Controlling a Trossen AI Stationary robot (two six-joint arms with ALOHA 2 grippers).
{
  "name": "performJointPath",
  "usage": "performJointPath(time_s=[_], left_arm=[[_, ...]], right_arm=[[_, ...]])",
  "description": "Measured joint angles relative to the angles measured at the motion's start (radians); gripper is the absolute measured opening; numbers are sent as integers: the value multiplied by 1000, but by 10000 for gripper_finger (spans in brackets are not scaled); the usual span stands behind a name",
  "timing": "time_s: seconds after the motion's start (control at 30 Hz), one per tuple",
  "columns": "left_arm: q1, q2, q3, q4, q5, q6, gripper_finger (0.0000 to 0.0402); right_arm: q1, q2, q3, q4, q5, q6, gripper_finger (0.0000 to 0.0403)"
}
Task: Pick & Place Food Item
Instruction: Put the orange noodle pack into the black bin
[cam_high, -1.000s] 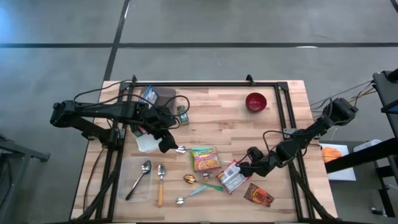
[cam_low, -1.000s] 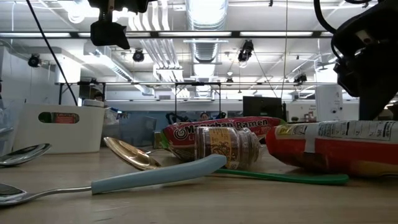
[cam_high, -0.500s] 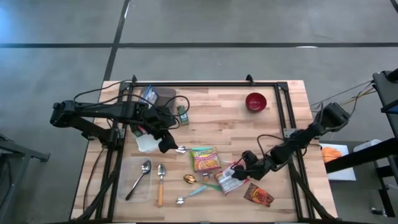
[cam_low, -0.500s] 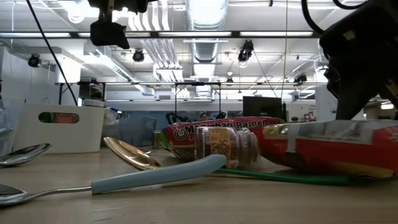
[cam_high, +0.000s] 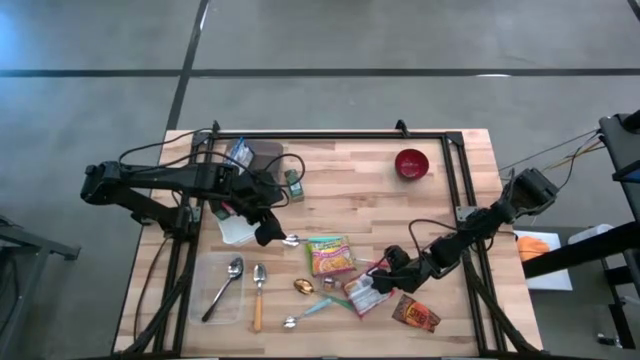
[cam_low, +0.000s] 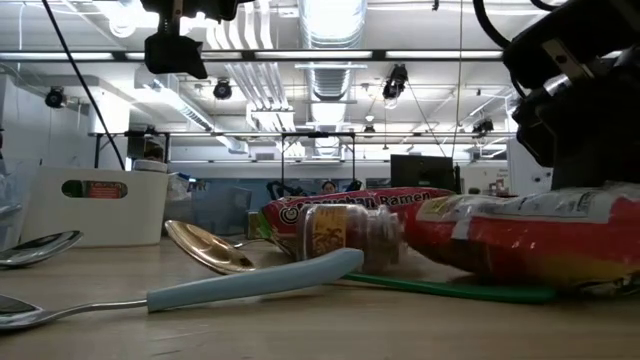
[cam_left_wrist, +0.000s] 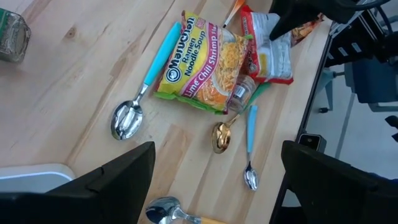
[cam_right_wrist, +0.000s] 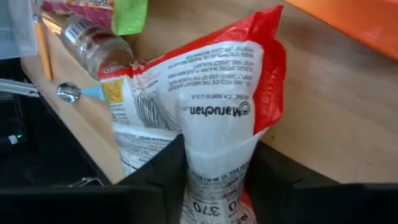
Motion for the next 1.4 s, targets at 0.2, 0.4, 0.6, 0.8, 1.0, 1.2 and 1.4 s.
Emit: performJointPath(time_s=[0.2, 0.4, 0.6, 0.8, 1.0, 1.2, 1.4], left_arm=[[0, 0, 0, 0, 2, -82, 353], [0, 0, 0, 0, 9, -108, 353], [1, 0, 0, 33, 11, -104, 353], [1, 0, 0, 174, 52, -134, 353], [0, 25, 0, 356, 96, -202, 353], [-5, 80, 0, 505, 119, -253, 353], [-21, 156, 3, 653, 208, -292, 353]], right_arm=[[0, -17, -1, 15, 7, -46, 71], [0, -49, 16, 3, 35, -112, 55], [0, -50, 50, 6, 41, -189, 54], [0, -50, 136, 9, 42, -412, 54], [-8, -51, 250, 4, 52, -622, 54], [-43, -51, 395, -149, 75, -765, 54], [-79, -51, 512, -302, 77, -861, 54]])
